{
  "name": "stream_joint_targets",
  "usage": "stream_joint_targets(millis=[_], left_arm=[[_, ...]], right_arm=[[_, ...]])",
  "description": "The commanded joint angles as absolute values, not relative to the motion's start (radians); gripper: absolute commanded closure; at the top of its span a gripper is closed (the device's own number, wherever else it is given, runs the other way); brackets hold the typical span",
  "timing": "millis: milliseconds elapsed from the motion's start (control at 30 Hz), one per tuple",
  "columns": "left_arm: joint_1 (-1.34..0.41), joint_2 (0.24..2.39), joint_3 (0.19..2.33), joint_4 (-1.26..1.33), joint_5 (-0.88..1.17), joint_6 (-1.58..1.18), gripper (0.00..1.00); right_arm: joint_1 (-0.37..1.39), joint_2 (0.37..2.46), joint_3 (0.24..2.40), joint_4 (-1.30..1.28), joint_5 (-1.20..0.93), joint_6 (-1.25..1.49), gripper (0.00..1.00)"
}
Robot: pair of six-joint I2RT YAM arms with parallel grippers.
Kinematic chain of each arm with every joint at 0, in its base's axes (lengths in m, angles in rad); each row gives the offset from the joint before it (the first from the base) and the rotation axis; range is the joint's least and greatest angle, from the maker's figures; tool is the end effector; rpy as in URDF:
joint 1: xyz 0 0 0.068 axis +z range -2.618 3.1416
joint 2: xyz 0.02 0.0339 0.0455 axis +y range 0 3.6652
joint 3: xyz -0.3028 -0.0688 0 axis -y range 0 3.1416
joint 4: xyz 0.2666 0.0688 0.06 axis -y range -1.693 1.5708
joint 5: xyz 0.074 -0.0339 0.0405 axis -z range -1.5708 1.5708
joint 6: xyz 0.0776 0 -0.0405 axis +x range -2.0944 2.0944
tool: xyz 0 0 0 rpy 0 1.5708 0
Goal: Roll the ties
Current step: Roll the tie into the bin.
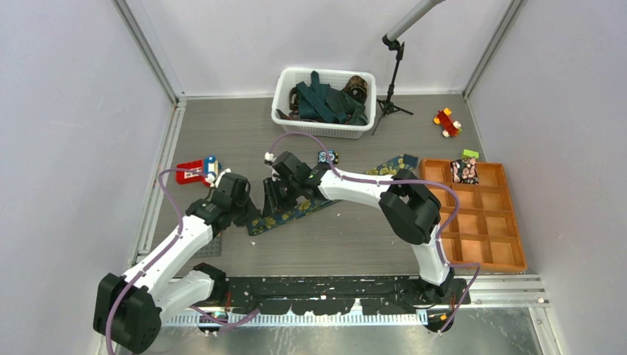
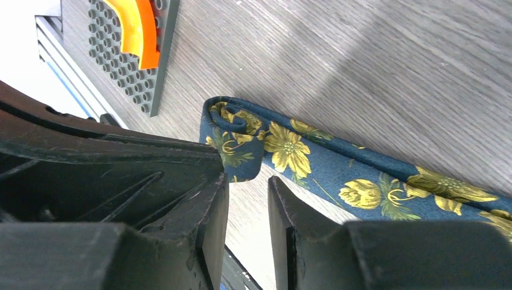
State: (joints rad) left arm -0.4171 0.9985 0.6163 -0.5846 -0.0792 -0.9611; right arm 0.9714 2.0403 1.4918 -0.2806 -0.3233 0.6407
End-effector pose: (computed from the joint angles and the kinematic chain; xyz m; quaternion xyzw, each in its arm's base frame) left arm 0.1961 -0.0802 0.1997 -0.2676 0.9158 -0.1598 0.2534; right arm 0.2704 0.4395 0.1869 -0.2089 0.8977 0.3619 0.1394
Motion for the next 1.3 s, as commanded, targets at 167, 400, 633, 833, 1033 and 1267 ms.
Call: stream_joint_targets(millis=[167,400,633,833,1033,1267], left_arm=[[-0.419,0.898,0.671,-0.67,-0.165,-0.926,1.0],[-0.418,0.838,0.7,-0.792,-0.255,-0.882,0.92],[-0.416,0.745,0.667,-0.855,-0.289,-0.873,0.64],[-0.416,0.702,0.647,-0.877,-0.293,-0.884,0.62],[-0.416,0.708,0.645,-0.878,-0.287,-0.885,0.62],[-0.416,0.708,0.625,-0.851,-0.267,-0.882,0.62]], right_arm=[[0.978,2.008,1.518,-0.244,-0.366,0.653,0.59],[1.001,2.041,1.583,-0.331,-0.317,0.611,0.54],[1.029,2.109,1.68,-0.414,-0.281,0.579,0.53],[1.052,2.16,1.739,-0.483,-0.239,0.55,0.54],[1.053,2.163,1.732,-0.505,-0.184,0.538,0.71],[1.05,2.163,1.721,-0.514,-0.166,0.52,0.81]])
